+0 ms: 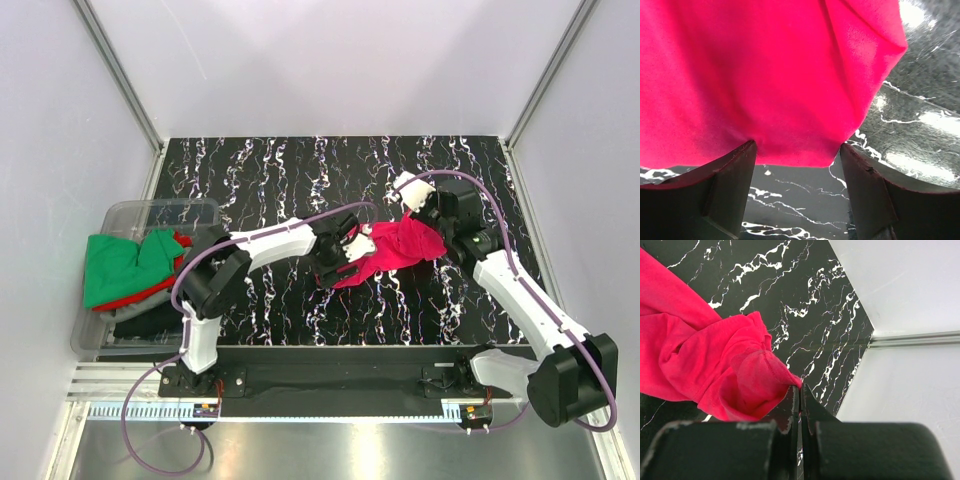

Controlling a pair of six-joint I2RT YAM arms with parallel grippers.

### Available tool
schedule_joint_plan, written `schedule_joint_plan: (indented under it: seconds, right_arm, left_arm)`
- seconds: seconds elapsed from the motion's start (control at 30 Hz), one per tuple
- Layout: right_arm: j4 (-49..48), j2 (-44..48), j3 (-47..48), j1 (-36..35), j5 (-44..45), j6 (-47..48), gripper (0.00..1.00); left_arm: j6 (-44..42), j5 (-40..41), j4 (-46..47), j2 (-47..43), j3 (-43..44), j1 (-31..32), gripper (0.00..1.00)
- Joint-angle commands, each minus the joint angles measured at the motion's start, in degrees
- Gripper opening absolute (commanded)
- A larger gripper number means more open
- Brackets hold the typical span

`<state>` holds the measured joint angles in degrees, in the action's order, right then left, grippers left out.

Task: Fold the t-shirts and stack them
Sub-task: Flatten the tshirt out

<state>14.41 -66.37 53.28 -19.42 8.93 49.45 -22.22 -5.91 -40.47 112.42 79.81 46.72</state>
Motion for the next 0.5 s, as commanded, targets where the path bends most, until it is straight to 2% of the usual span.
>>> schedule_joint_plan:
  seconds: [0.0, 0.1, 0.13, 0.17, 0.2, 0.27, 0.47]
  right_arm:
    - [-3.52, 2.12, 0.25, 0.26, -0.14, -0.85, 0.00]
    - [-3.78, 2.47, 0.16, 0.43, -0.14, -0.76, 0.00]
    - [-3.87, 2.56, -0.01, 0.52, -0.14, -0.85, 0.00]
    - [-4.04, 2.73, -0.01, 0.52, -0.14, -0.85, 0.00]
    - [-4.13, 2.74, 0.16, 0.52, -0.14, -0.93, 0.00]
    - [-4.48, 2.82, 0.51, 0.52, 0.12, -1.02, 0.00]
    - [-5.89, 2.21, 8.58, 1.40, 2.58, -8.12, 0.00]
  left_arm:
    - [0.24, 0.55, 0.13, 0.52, 2.19, 0.30, 0.70]
    - [-0.19, 0.73, -0.31, 0.43, 2.28, 0.48, 0.44]
    - [-0.46, 1.34, -0.40, 0.08, 2.28, 0.39, 0.32]
    - [-0.63, 1.86, -0.40, -0.36, 2.37, 0.30, 0.08]
    - [-0.81, 2.48, -0.58, -1.49, 2.37, 0.30, 0.00]
    - [-1.42, 4.24, -1.10, -3.34, 2.72, 0.39, 0.00]
    - [-6.69, 11.53, -2.94, -19.32, 2.37, -0.84, 0.00]
